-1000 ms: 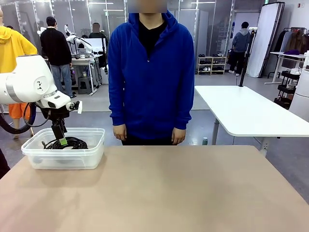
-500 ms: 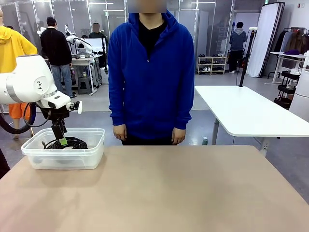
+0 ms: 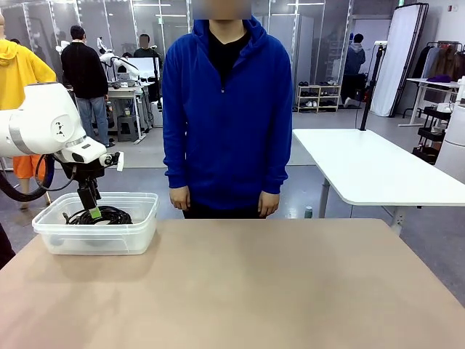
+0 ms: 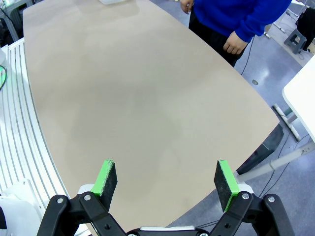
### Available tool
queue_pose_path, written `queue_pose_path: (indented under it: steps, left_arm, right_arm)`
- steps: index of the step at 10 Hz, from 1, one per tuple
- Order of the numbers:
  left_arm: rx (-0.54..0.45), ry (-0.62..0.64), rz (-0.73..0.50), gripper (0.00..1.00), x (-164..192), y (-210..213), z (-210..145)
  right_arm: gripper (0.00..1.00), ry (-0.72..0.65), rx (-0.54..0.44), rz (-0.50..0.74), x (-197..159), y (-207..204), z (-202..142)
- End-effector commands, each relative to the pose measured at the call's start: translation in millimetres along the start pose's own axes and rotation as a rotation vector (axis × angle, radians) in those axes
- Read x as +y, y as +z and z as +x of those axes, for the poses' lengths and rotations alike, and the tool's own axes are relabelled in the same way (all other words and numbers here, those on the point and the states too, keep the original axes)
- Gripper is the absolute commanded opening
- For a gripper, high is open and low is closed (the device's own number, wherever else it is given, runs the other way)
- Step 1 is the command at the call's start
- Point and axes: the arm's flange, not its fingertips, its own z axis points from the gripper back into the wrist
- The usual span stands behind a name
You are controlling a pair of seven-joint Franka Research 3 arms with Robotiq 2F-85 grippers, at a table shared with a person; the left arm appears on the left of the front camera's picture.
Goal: Organize and store the cables.
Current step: Place the USB Extension Cable into the Organizing box.
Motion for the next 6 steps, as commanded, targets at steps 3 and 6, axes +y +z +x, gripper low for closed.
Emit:
queue_pose_path:
  steps: [3,6]
  left_arm:
    - [0.002,-0.005,0.000,1.00,0.5,0.1,-1.4]
    - [0.002,-0.005,0.000,1.00,0.5,0.1,-1.4]
  right_arm:
    - [1.00,0.016,-0.012,-0.002,-1.8,-0.1,-1.3]
    - [1.00,0.016,-0.012,-0.002,-1.8,-0.1,-1.3]
